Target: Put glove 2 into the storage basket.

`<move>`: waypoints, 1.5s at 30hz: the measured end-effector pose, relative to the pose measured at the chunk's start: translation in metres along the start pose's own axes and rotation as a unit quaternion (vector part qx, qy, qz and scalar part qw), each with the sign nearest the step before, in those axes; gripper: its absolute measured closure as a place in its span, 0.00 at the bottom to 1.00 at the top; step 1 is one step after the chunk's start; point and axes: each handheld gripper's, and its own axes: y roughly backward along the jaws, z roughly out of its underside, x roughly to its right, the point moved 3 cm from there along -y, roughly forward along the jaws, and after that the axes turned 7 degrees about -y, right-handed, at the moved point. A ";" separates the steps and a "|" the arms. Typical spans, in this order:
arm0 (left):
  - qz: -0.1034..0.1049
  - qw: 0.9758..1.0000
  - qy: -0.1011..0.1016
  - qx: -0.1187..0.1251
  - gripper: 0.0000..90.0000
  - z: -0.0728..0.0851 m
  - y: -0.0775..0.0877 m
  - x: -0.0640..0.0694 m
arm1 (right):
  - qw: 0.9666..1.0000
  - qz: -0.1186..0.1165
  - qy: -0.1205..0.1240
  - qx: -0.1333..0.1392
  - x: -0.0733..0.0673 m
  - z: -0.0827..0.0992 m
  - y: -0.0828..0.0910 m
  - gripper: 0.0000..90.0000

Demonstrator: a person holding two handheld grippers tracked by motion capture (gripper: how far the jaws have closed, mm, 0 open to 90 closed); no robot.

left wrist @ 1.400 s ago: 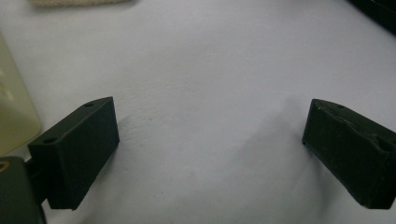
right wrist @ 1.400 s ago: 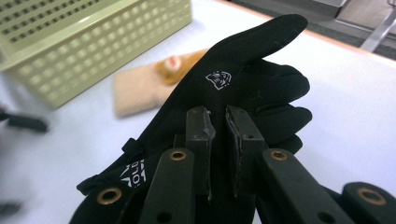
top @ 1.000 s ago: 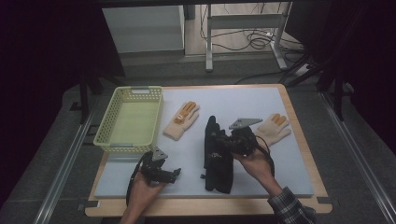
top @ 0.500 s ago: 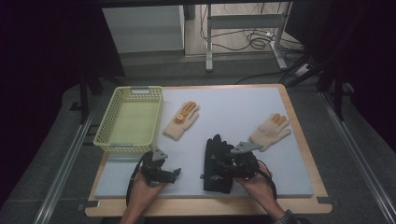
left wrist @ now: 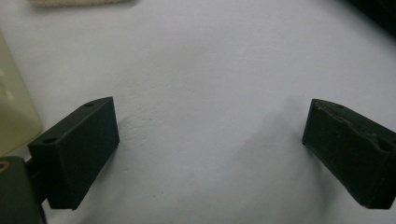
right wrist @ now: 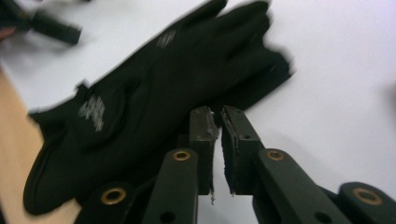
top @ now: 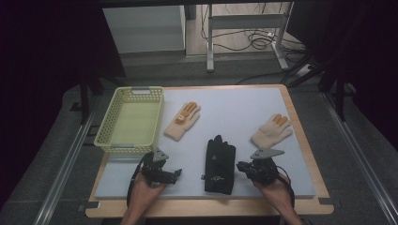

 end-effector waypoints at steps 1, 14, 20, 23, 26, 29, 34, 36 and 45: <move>0.000 1.000 0.000 0.000 0.05 0.000 0.000 0.000 | 1.000 -0.005 0.001 -0.005 -0.001 0.005 -0.002 0.92; -0.009 1.000 -0.015 -0.004 0.01 0.002 0.003 -0.004 | 0.999 -0.034 0.037 -0.014 -0.033 0.012 -0.035 0.93; -0.001 1.000 -0.016 -0.006 0.01 0.009 0.007 -0.015 | 0.998 -0.028 0.055 -0.016 -0.049 -0.002 -0.056 0.91; 0.008 1.000 -0.013 -0.008 0.02 0.010 0.007 -0.017 | 0.997 -0.017 0.071 -0.017 -0.060 -0.013 -0.072 0.91; 0.007 1.000 -0.013 -0.008 0.02 0.010 0.007 -0.017 | 0.996 -0.013 0.082 -0.016 -0.064 -0.017 -0.078 0.91; 0.007 1.000 -0.013 -0.007 0.02 0.010 0.007 -0.018 | 0.996 -0.016 0.086 -0.016 -0.066 -0.020 -0.083 0.87; 0.007 1.000 -0.013 -0.005 0.02 0.010 0.007 -0.018 | 0.996 -0.016 0.087 -0.023 -0.061 -0.018 -0.073 0.78; 0.008 1.000 -0.012 -0.005 0.02 0.010 0.007 -0.018 | 0.996 -0.010 0.089 -0.022 -0.058 -0.018 -0.070 0.77; 0.009 1.000 -0.012 -0.005 0.02 0.010 0.007 -0.018 | 0.997 0.048 0.054 -0.001 -0.004 -0.019 -0.030 0.61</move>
